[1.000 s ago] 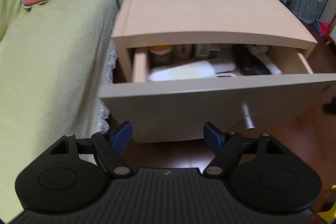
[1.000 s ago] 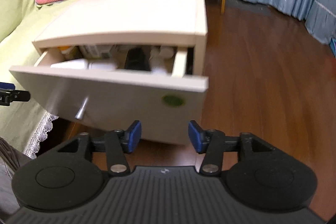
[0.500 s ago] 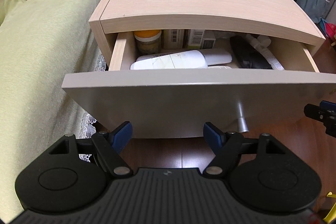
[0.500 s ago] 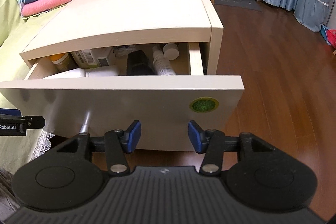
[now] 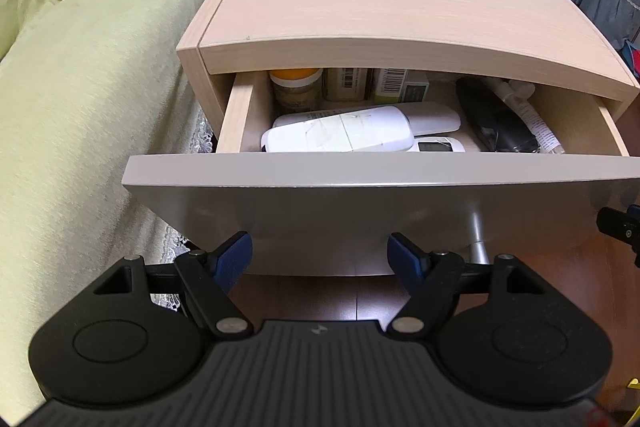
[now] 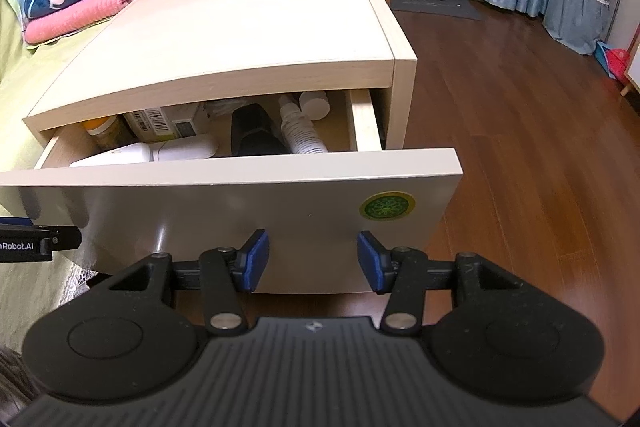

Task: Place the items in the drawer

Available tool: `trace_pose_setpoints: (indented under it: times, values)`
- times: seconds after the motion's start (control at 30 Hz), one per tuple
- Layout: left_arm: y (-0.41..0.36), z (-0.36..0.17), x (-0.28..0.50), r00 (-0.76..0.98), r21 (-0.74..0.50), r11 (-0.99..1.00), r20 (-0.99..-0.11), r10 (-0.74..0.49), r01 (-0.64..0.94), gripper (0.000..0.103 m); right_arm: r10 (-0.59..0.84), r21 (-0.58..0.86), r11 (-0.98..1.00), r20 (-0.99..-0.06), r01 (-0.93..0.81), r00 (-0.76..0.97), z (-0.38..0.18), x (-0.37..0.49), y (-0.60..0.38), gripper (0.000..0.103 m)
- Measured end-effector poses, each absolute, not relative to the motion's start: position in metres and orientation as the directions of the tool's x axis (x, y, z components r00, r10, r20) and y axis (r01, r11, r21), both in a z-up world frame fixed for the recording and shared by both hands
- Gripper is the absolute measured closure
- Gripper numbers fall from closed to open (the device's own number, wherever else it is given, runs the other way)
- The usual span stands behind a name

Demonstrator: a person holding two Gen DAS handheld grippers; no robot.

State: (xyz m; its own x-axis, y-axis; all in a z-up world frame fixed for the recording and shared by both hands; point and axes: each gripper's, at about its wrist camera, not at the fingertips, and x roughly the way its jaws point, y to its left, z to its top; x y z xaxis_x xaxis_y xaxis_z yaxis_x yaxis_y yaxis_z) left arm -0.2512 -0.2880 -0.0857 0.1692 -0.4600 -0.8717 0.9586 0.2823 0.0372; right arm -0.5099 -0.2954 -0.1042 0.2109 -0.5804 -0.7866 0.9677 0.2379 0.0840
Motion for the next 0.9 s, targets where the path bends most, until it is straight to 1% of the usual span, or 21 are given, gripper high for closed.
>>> trace_pose_setpoints:
  times: [0.47,0.67,0.9]
  values:
    - [-0.2829,-0.0810,-0.2540,0.184,0.044,0.286,-0.857,-0.481,0.957,0.028,-0.617,0.057,0.231,-0.763,0.971,0.191,-0.0986,-0.5069,-0.2995,0.057]
    - [-0.2808,-0.0815,-0.2575,0.187,0.054,0.277,-0.857,-0.481,0.959,0.028,-0.628,0.049,0.228,-0.756,0.972,0.186,-0.0968,-0.5084,-0.3014,0.054]
    - [-0.2814,-0.0819,-0.2586,0.189,0.058,0.274,-0.858,-0.478,0.960,0.028,-0.634,0.047,0.230,-0.751,0.972,0.186,-0.0958,-0.5085,-0.3031,0.054]
